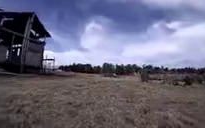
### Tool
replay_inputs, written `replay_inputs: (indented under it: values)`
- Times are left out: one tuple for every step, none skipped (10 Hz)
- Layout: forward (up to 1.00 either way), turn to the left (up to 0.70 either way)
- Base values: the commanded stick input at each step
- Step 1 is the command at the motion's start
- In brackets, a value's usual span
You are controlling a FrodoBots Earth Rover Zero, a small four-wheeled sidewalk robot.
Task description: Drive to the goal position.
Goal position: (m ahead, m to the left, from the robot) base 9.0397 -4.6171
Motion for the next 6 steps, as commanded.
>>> replay_inputs:
  values:
    - [0.7,0.0]
    - [0.7,0.0]
    - [0.7,0.0]
    - [0.7,0.0]
    - [0.7,0.0]
    - [0.7,0.0]
